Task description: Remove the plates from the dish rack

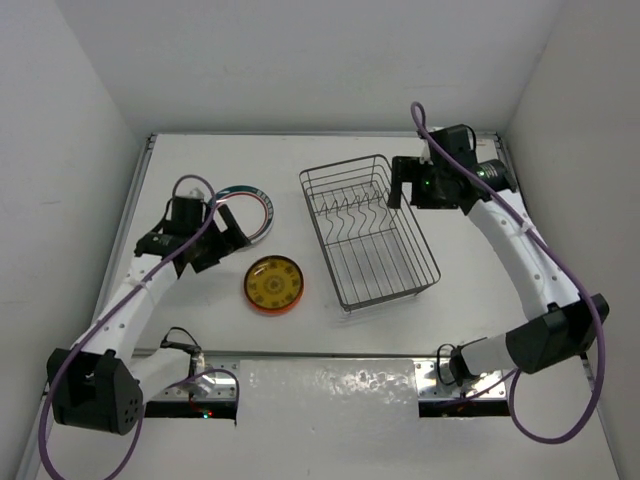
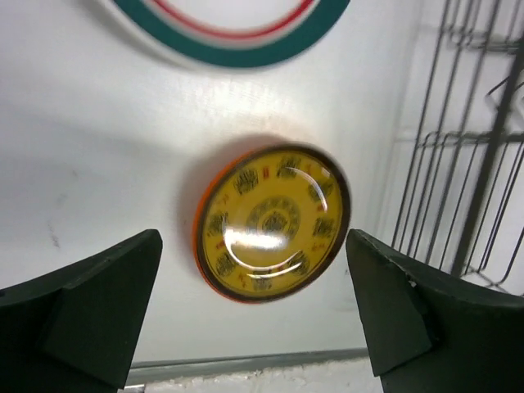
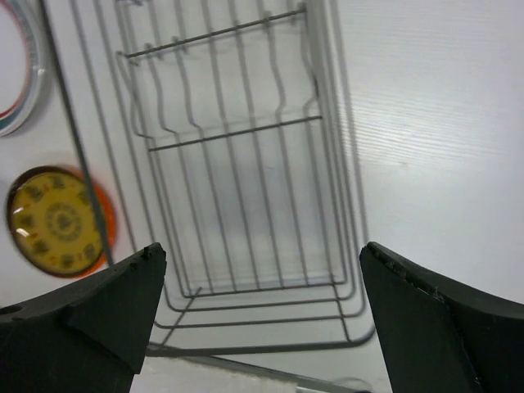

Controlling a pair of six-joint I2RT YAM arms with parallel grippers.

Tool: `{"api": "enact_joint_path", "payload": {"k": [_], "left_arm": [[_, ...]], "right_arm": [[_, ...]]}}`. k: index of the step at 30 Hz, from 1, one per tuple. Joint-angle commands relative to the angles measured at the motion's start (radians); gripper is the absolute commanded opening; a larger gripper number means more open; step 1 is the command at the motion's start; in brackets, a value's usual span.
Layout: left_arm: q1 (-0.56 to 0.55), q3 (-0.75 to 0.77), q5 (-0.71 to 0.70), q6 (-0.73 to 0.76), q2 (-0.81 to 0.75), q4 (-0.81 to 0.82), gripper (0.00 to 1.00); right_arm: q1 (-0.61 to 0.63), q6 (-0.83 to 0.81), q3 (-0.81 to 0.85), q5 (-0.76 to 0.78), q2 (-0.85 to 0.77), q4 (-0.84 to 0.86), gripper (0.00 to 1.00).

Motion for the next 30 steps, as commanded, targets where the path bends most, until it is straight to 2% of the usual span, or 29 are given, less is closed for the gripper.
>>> {"api": "enact_joint_path", "payload": {"k": [1, 3, 4, 7, 12, 19, 24, 30], "left_arm": [[-0.004, 0.163, -0.166, 0.061, -0.001, -0.078, 0.92], [-0.004, 0.273, -0.275, 0.099, 0.011, -0.105, 0.97], [-0.002, 0.305, -0.382, 0.112, 0.014, -0.119, 1.0], [-0.002, 0.457, -0.54, 0.168, 0.022, -0.123, 1.0], [-0.002, 0.56, -0.74, 0.239, 0.002, -0.145, 1.0], [-0.007, 0.568, -0.817, 0.219, -0.09, -0.221, 1.0], [-0.008, 0.472, -0.838, 0.222, -0.122, -0.22, 1.0], [-0.01, 0.461, -0.823, 0.211, -0.116, -0.217, 1.0]], "right_arm": [[-0.019, -0.038, 0.023, 0.152, -0.086, -0.08, 0.99], [-0.018, -0.061, 0.037, 0.224, -0.112, -0.117, 0.99], [-0.018, -0.069, 0.041, 0.291, -0.126, -0.131, 0.99], [-0.018, -0.084, 0.064, 0.396, -0.198, -0.2, 0.99], [-0.018, -0.1, 0.092, 0.511, -0.344, -0.274, 0.99], [-0.018, -0.141, 0.061, 0.669, -0.517, -0.357, 0.99], [-0.018, -0.152, 0.069, 0.692, -0.566, -0.39, 0.99], [-0.018, -0.124, 0.061, 0.666, -0.575, -0.398, 0.99]]}}
